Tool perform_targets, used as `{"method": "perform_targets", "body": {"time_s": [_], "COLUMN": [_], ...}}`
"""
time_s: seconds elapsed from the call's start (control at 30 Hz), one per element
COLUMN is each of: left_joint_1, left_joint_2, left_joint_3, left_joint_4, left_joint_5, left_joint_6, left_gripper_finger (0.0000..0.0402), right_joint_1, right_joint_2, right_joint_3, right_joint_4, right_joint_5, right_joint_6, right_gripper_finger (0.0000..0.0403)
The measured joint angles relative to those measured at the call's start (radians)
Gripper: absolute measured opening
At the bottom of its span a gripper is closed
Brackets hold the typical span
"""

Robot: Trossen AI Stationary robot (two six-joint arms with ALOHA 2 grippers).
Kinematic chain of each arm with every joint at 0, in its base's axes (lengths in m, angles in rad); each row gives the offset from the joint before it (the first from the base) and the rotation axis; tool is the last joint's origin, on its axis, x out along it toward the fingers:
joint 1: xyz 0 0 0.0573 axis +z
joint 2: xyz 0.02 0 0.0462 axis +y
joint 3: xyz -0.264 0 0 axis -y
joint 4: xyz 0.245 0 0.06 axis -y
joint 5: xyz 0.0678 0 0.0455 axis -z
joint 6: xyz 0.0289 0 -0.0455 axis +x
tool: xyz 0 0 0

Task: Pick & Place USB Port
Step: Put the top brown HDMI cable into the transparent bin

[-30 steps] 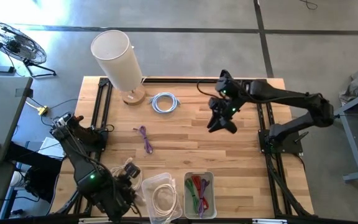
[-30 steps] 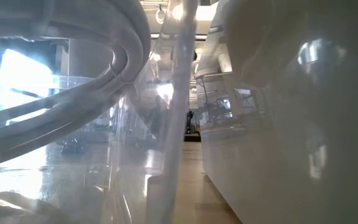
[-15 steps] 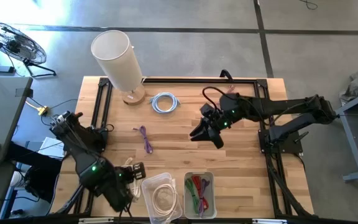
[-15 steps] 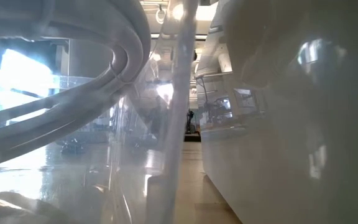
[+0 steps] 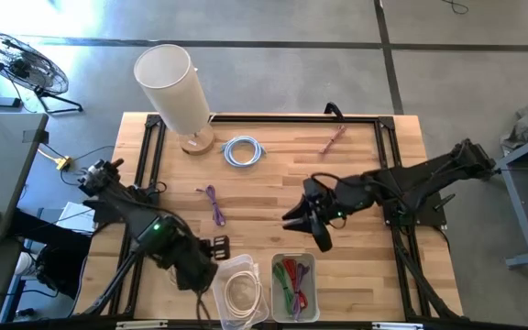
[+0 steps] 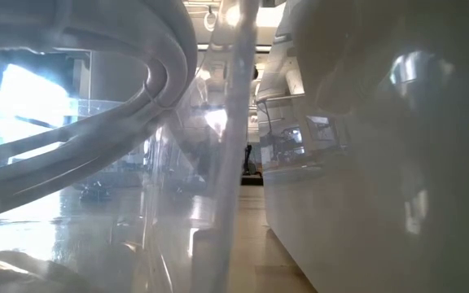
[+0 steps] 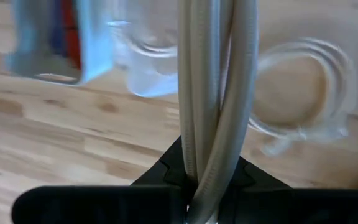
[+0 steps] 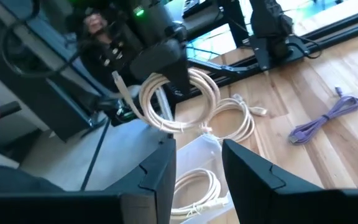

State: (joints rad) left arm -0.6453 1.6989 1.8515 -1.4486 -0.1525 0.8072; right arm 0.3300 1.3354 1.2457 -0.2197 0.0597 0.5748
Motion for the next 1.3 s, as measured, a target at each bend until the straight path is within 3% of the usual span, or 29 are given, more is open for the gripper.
{"method": "perform_targets", "body": {"time_s": [0.13, 0.53, 0.73, 1.3], "left_joint_1": [0.035, 0.070, 0.069, 0.069], "left_joint_2": [0.000, 0.019, 0.081, 0.205], "left_joint_3": [0.000, 0.000, 0.000, 0.000], "left_joint_4": [0.099, 0.156, 0.142, 0.237], "left_joint_5": [0.045, 0.123, 0.219, 0.303], "left_joint_6": [-0.070, -0.222, -0.288, -0.349], "left_gripper_finger": [0.0032, 0.0032, 0.0032, 0.0031], "right_joint_1": [0.015, 0.013, 0.010, 0.042], "right_joint_2": [0.000, 0.000, 0.000, 0.000], "right_joint_3": [0.000, 0.000, 0.000, 0.000], "right_joint_4": [0.000, -0.044, -0.074, -0.120], "right_joint_5": [-0.013, -0.125, -0.143, -0.209], "right_joint_6": [-0.028, -0.086, -0.112, -0.131], "right_gripper_finger": [0.0122, 0.0122, 0.0122, 0.0122]}}
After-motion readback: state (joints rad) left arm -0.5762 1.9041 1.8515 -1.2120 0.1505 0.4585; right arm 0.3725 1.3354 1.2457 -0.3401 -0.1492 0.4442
